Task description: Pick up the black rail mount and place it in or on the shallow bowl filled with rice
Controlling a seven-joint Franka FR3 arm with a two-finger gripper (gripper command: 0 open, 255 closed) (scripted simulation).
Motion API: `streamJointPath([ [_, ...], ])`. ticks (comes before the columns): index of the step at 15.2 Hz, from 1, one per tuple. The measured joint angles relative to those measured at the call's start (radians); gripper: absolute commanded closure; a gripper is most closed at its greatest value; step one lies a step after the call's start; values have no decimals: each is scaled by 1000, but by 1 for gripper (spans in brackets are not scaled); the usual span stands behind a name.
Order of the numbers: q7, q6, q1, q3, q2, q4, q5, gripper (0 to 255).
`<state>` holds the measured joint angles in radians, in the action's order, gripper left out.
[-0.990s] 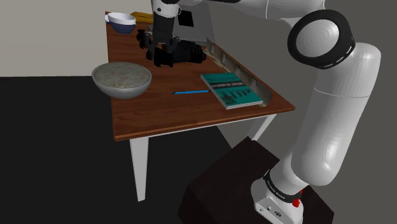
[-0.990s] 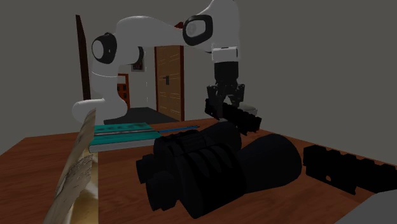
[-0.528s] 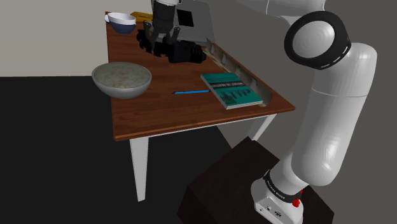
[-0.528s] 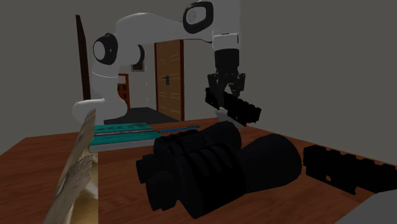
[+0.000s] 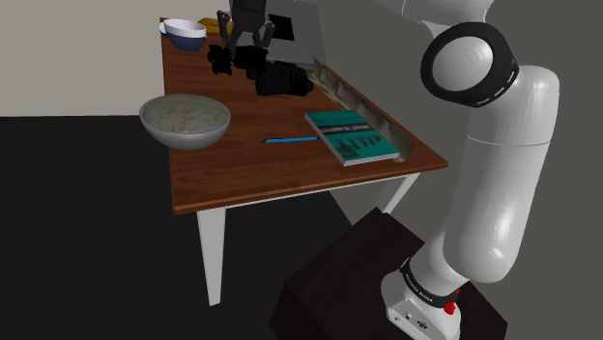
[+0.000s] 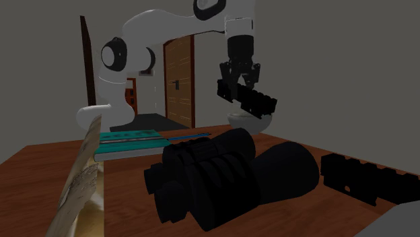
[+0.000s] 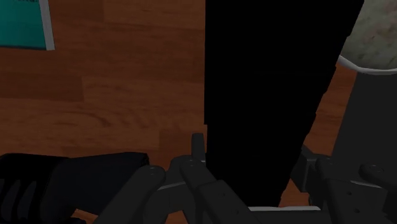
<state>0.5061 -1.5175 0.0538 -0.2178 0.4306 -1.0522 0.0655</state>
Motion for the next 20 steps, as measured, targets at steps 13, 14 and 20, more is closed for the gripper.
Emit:
streamJointPath([
  [13,122,92,104,-30,-4,88,18,255],
  [14,146,89,122,-37,-12,78,20,255],
  [20,266,60,207,-69,-41,17,30,255],
])
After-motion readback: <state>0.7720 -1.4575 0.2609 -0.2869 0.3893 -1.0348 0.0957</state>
